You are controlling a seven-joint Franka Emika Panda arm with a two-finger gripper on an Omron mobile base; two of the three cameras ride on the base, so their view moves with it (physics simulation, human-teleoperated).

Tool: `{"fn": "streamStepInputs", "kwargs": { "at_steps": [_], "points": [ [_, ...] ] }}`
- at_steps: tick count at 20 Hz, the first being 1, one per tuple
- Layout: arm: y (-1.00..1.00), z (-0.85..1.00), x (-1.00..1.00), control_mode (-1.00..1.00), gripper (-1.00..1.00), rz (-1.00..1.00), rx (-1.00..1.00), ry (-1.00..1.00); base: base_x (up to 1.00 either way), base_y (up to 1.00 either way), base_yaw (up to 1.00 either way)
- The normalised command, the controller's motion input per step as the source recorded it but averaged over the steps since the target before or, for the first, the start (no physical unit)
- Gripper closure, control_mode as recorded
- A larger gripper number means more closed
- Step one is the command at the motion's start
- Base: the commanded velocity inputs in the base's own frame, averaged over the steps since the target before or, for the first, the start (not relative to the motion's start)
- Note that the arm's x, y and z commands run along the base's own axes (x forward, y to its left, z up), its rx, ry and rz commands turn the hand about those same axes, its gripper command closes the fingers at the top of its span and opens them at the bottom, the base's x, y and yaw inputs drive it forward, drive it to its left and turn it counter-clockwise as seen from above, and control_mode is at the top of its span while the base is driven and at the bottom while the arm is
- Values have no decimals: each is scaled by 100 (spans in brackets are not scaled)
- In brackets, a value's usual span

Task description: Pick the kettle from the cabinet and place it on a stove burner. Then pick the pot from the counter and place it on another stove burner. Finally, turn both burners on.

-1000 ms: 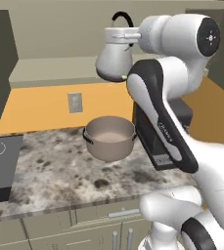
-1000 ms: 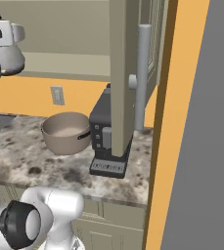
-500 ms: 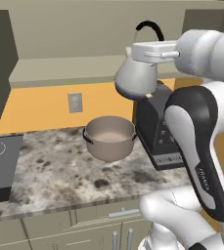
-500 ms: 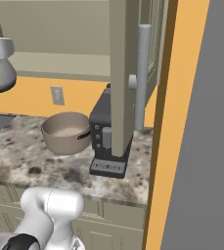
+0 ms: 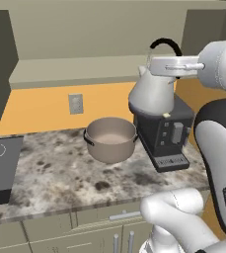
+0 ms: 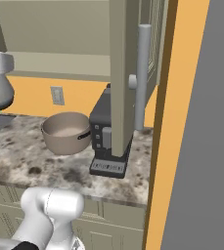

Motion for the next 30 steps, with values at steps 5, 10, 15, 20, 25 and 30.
{"fn": "streamStepInputs", "kwargs": {
  "at_steps": [5,10,15,20,25,30],
  "points": [
    [0,0,0,-100,100,0,0,19,0,0,0],
    [-2,-6,0,-100,100,0,0,13,0,0,0],
    [0,-2,0,100,100,0,0,1,-53,0,0],
    [0,0,0,100,100,0,0,0,-100,9,0],
    [0,0,0,100,100,0,0,0,-78,47,0],
    [0,0,0,100,100,0,0,0,-5,100,0]
  ]
}}
